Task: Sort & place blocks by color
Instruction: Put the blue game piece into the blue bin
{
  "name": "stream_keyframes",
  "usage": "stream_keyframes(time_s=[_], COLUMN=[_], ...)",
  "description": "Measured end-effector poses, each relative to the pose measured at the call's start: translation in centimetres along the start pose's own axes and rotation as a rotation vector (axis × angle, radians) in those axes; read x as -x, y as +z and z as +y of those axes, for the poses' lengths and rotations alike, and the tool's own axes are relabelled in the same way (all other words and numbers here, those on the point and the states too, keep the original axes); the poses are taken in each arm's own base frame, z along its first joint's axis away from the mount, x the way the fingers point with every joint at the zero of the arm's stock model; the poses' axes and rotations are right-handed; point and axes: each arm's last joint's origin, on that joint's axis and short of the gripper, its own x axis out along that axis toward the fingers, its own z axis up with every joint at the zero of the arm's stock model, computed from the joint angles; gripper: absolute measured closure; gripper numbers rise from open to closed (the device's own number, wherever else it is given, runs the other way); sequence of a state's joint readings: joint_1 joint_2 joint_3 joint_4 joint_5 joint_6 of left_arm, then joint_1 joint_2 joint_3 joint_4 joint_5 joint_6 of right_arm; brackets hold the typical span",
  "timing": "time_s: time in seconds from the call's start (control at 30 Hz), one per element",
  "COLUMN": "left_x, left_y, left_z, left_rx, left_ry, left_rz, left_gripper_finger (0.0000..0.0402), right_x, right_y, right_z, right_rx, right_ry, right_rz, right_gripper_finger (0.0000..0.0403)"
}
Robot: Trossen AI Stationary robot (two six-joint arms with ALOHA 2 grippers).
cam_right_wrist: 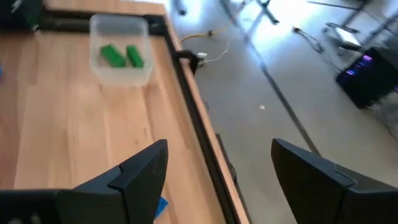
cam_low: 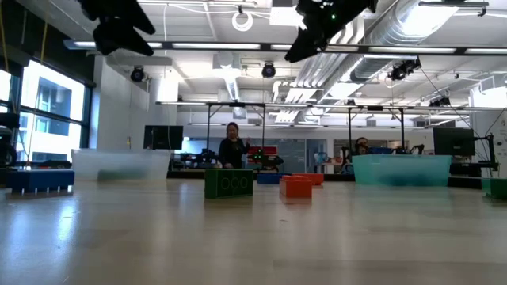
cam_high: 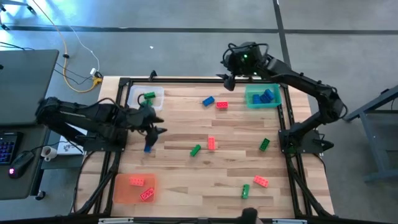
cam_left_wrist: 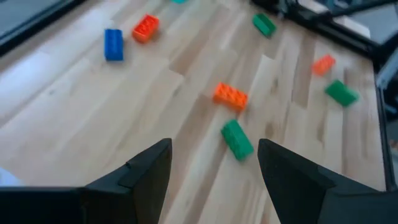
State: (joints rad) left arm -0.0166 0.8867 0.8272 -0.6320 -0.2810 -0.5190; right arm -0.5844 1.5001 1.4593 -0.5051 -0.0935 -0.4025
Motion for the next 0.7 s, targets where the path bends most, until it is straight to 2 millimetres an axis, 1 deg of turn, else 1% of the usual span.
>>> stream_keyframes(time_s=[0.2, 0.43, 0.57, 0.7], left_x=[-0.3, -0.4, -0.4, -0.4], left_y=[0.7, 0.9, 0.9, 0.9], left_z=[1.2, 1.7, 1.7, 1.7], left_rx=[0.051, 0.070, 0.070, 0.070], left_ry=[0.057, 0.080, 0.080, 0.080], left_rz=[-0.025, -0.032, -0.032, -0.032], left_gripper_finger=[0.0174, 0.0174, 0.0174, 0.0174], right_x=[-4.0, -9.0, -11.2, -12.9], right_y=[-2.0, -5.1, -6.7, -7.8], right_z=[-0.5, 0.3, 0.9, 1.6], right_rx=[0.098, 0.220, 0.253, 0.286], right_ry=[0.106, 0.214, 0.266, 0.303], right_rz=[0.065, 0.206, 0.268, 0.302], right_gripper_finger=[0.0127, 0.0127, 0.0127, 0.0127])
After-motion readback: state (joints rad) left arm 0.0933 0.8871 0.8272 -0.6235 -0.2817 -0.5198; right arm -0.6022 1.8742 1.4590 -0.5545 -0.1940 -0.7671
